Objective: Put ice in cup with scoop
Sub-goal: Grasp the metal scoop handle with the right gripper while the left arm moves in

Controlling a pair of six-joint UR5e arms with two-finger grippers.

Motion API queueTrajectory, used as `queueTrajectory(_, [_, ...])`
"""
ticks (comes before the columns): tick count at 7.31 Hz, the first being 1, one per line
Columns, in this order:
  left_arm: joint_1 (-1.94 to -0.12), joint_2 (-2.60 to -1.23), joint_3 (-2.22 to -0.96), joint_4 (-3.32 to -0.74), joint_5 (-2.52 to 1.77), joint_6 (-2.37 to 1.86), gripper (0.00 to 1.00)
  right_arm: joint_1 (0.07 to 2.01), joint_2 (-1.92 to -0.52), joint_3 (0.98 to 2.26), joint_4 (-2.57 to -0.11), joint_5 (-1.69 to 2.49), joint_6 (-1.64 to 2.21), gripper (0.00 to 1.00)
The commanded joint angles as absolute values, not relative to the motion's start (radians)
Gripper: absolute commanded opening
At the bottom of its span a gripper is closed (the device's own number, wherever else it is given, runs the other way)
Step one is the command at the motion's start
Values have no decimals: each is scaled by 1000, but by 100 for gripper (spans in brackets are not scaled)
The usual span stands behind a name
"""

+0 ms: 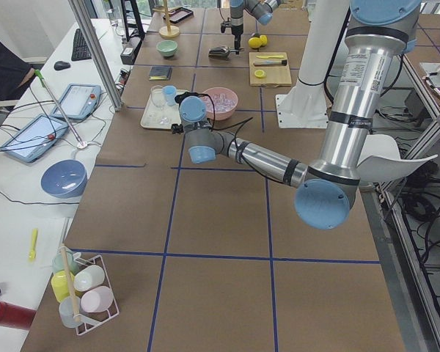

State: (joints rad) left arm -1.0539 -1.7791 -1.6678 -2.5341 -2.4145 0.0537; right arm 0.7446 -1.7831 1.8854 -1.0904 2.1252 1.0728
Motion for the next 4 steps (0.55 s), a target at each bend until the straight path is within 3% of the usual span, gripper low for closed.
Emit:
queueTrajectory(1, [-1052, -1778, -1669, -2536, -2414, 54, 99, 742, -1781, 1885, -1091, 2125, 1072, 20])
queueTrajectory(2, [-1052, -1778, -1672, -2536, -2414, 52, 99, 742, -1781, 1887, -1091, 2125, 1071, 0])
queueTrajectory(4, [-1052, -1778, -1681, -2537, -2416, 52, 99, 762, -1786, 1916, -1091, 2123, 1071, 0])
